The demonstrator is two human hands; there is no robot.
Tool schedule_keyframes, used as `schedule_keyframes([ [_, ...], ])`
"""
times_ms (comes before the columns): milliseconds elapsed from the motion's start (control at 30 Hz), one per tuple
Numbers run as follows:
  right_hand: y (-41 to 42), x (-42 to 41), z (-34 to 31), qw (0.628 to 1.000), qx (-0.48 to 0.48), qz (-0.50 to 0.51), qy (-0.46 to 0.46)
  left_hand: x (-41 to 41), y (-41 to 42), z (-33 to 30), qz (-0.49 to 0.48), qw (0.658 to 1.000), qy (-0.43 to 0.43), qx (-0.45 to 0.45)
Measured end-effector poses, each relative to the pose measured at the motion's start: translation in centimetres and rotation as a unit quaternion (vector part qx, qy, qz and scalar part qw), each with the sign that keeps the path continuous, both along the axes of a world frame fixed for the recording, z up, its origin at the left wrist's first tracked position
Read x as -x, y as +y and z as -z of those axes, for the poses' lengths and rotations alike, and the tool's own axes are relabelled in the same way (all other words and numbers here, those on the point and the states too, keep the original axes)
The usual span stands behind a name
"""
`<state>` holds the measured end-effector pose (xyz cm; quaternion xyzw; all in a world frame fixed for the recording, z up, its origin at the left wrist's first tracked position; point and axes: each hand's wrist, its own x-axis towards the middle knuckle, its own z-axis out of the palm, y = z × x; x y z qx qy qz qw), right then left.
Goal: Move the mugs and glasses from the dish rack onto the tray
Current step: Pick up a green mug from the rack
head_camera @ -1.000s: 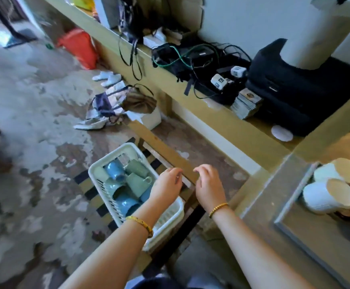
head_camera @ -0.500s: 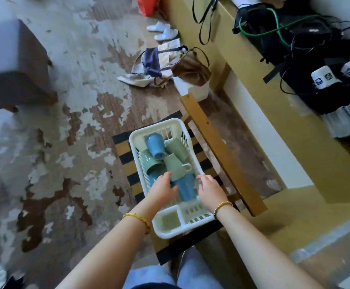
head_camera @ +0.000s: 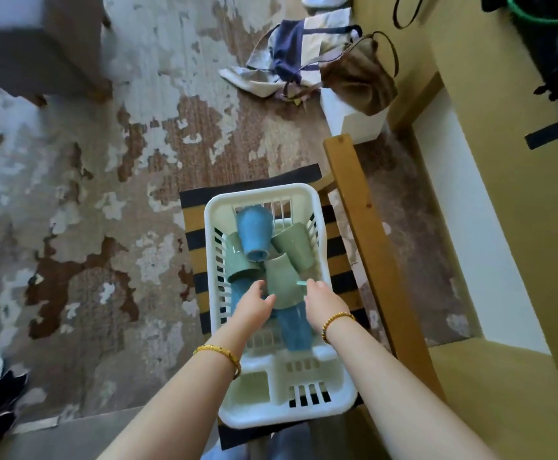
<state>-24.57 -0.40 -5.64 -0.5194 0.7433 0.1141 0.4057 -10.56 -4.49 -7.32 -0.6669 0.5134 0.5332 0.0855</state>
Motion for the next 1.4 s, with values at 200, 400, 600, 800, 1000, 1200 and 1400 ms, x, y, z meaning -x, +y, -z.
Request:
schedule_keyframes([
  [200, -1.3, 0.5, 2.3, 1.000, -0.002, -0.003, -0.007, 1.7, -0.6, 2.4, -0.049, 0.998, 0.023, -0.013],
  [400, -2.1, 0.9, 2.5, 1.000, -0.010, 0.011, -0.009, 2.1, -0.5, 2.9, -0.156, 0.985, 0.054, -0.053],
  [600, -1.0, 0.2, 1.8, 0.997, 0.007, 0.065, -0.035, 2.4, 0.1, 1.6, -0.186, 0.978, 0.082, -0.055],
  [800, -0.2, 0.1, 0.6, 0.990, 0.036, 0.130, -0.041, 2.0, 0.1, 0.4, -0.146, 0.984, 0.095, -0.040],
  [1000, 0.4, -0.4, -0.9, 0.986, 0.051, 0.153, -0.048, 1.1, 0.6, -1.0, -0.098, 0.991, 0.084, -0.030],
  [1200, 2.1, -1.7, -2.5, 0.964, 0.067, 0.242, -0.083, -0.5, 0.7, -3.3, -0.084, 0.991, 0.100, -0.009],
  [1400, 4.5, -3.3, -6.0, 0.926, 0.098, 0.335, -0.143, -2.0, 0.5, -8.1, -0.048, 0.991, 0.123, 0.011],
])
